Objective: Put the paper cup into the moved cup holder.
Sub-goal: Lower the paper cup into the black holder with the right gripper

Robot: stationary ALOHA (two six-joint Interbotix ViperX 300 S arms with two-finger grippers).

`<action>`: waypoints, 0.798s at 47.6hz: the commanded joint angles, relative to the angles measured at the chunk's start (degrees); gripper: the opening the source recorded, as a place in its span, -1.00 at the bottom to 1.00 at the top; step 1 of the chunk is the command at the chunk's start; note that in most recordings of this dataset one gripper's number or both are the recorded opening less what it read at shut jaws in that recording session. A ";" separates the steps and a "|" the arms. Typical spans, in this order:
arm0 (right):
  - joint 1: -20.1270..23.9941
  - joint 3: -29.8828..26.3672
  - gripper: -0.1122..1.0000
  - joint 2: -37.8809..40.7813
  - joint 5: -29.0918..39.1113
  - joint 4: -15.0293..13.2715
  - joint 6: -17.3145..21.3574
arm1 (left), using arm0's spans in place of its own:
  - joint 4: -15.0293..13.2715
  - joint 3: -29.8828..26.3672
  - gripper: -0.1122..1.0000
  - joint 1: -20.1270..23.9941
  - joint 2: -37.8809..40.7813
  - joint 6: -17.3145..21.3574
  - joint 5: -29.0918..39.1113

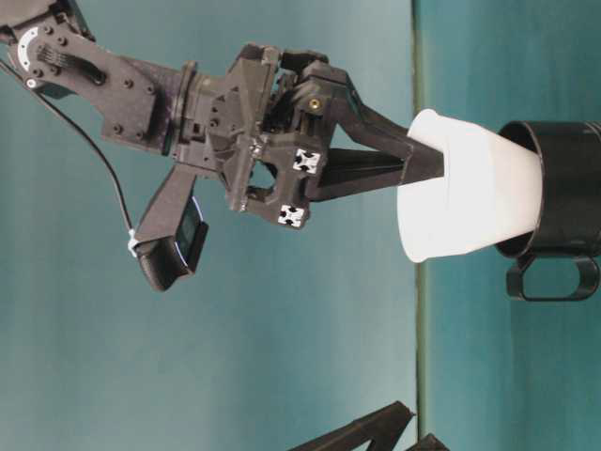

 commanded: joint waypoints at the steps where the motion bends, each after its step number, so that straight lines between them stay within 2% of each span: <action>1: 0.26 -0.53 -0.75 -0.09 -0.26 -0.35 -0.70 | 0.09 -0.53 0.77 -0.09 -0.35 0.09 -0.26; 38: 0.62 -0.44 -0.75 1.76 -1.41 -0.44 -0.97 | 0.09 -0.53 0.77 -0.09 -0.18 0.09 -0.26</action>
